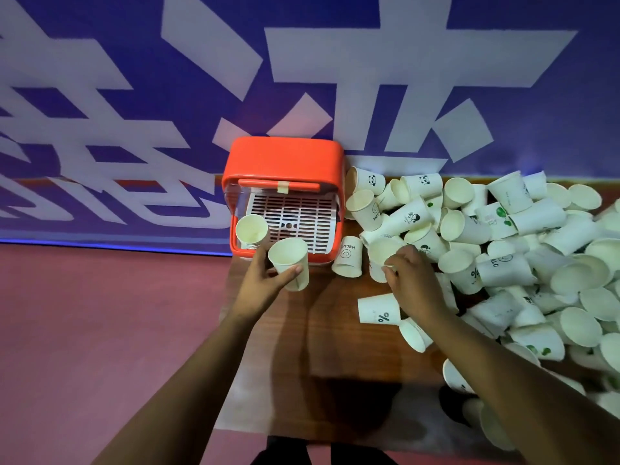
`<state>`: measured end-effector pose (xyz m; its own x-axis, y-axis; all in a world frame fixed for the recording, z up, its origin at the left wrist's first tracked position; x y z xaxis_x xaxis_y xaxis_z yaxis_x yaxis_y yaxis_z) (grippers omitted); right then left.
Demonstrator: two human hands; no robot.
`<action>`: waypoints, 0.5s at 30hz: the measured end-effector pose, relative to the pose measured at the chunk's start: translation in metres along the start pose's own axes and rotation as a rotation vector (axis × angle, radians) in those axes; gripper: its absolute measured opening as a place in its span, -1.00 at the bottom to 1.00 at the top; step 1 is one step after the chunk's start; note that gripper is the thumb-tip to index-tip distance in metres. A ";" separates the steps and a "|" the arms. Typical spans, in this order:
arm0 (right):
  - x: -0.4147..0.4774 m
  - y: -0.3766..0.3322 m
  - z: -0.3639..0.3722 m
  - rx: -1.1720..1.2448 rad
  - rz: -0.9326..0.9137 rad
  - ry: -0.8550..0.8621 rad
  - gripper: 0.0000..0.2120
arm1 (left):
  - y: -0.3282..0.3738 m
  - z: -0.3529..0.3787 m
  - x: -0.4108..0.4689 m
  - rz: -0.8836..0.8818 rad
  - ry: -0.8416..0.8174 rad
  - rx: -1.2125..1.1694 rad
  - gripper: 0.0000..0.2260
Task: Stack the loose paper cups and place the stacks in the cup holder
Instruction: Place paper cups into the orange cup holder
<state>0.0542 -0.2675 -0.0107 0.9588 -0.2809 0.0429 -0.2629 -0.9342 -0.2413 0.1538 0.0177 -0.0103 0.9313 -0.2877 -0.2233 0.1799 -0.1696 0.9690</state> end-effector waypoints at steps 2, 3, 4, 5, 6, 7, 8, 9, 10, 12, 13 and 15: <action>0.002 -0.010 -0.019 0.165 0.120 0.058 -0.89 | 0.004 -0.016 0.002 0.023 0.022 -0.005 -0.36; 0.004 -0.016 -0.026 0.234 0.173 0.077 -0.89 | 0.007 -0.024 0.004 0.035 0.034 -0.007 -0.35; 0.007 -0.024 -0.033 0.304 0.218 0.084 -0.90 | 0.013 -0.030 0.006 0.049 0.044 -0.013 -0.37; 0.011 -0.031 -0.036 0.379 0.258 0.079 -0.91 | 0.018 -0.037 0.008 0.065 0.049 -0.027 -0.40; 0.014 -0.040 -0.041 0.450 0.291 0.068 -0.93 | 0.023 -0.043 0.012 0.086 0.052 -0.034 -0.43; 0.018 -0.049 -0.043 0.514 0.315 0.050 -0.95 | 0.028 -0.050 0.016 0.103 0.059 -0.034 -0.45; 0.021 -0.058 -0.045 0.559 0.315 0.038 -0.95 | 0.033 -0.057 0.021 0.112 0.069 -0.020 -0.47; 0.025 -0.067 -0.046 0.594 0.306 0.022 -0.93 | 0.037 -0.065 0.027 0.123 0.083 -0.013 -0.47; 0.027 -0.077 -0.046 0.617 0.291 -0.001 -0.92 | 0.041 -0.072 0.033 0.138 0.095 0.001 -0.48; 0.031 -0.095 -0.046 0.649 0.274 -0.040 -0.91 | 0.045 -0.084 0.047 0.166 0.112 0.041 -0.48; 0.033 -0.102 -0.045 0.667 0.271 -0.046 -0.91 | 0.046 -0.088 0.053 0.171 0.114 0.067 -0.47; 0.037 -0.113 -0.041 0.679 0.275 -0.046 -0.90 | 0.044 -0.093 0.066 0.162 0.099 0.121 -0.44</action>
<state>0.1150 -0.1816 0.0574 0.8750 -0.4624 -0.1432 -0.3846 -0.4846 -0.7857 0.2526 0.0792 0.0273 0.9726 -0.2273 -0.0479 -0.0087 -0.2417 0.9703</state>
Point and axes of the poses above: each hand's wrist, its own x-axis towards the middle knuckle, its own z-axis out of the palm, y = z × x, the point moved 4 cm from there along x, towards the middle knuckle, and after that the axes turned 6 degrees about -x, right-handed, at the moved point
